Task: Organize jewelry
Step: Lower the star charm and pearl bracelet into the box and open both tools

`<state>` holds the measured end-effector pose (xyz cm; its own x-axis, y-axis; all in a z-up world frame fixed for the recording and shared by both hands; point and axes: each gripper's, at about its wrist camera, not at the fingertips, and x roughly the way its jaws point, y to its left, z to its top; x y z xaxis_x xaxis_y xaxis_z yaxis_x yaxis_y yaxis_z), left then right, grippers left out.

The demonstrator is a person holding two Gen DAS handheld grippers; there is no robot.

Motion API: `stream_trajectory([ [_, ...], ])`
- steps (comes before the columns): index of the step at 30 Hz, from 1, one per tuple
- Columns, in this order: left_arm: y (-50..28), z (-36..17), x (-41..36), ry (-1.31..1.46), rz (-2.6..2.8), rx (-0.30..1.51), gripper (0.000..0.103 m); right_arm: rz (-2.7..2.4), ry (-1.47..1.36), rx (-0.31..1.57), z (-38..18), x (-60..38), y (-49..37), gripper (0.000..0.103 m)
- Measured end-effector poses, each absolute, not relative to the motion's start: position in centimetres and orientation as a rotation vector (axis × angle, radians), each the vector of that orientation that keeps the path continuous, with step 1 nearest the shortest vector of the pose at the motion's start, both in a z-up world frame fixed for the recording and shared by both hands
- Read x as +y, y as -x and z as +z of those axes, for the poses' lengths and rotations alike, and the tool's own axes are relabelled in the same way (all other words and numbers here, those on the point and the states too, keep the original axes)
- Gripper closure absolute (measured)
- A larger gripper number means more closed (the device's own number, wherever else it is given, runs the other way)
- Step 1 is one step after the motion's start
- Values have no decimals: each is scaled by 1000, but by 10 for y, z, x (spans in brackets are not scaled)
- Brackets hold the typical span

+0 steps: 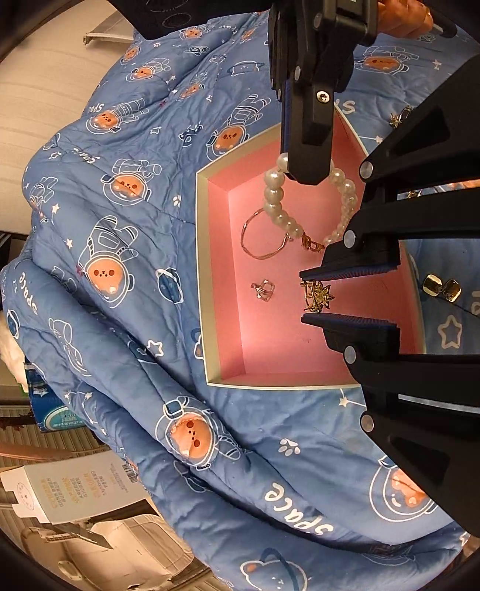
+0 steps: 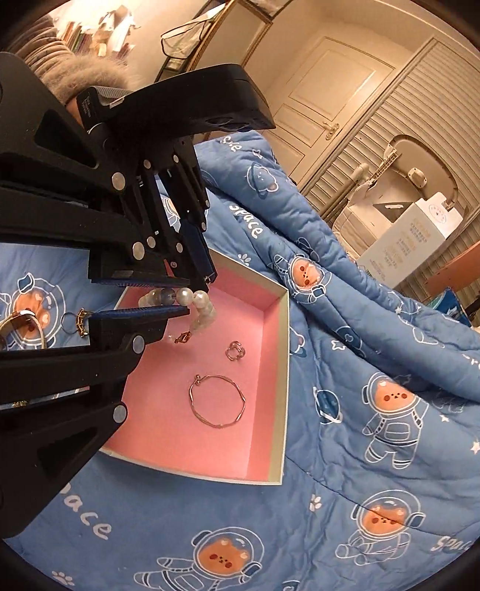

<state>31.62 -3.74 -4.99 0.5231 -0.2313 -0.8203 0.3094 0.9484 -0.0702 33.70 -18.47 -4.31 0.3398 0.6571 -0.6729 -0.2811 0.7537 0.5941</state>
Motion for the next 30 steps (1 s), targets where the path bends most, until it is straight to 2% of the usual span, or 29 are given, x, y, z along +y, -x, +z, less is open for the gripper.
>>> stream_trajectory([
  [8,-326,-62,-46,-115,-326,1001,86,564,-356,1075,-57,-186,-343,93],
  [30,-353,-85,-67,-208,-325,1058,85,477,32,1158,-76,-166,-352,93],
])
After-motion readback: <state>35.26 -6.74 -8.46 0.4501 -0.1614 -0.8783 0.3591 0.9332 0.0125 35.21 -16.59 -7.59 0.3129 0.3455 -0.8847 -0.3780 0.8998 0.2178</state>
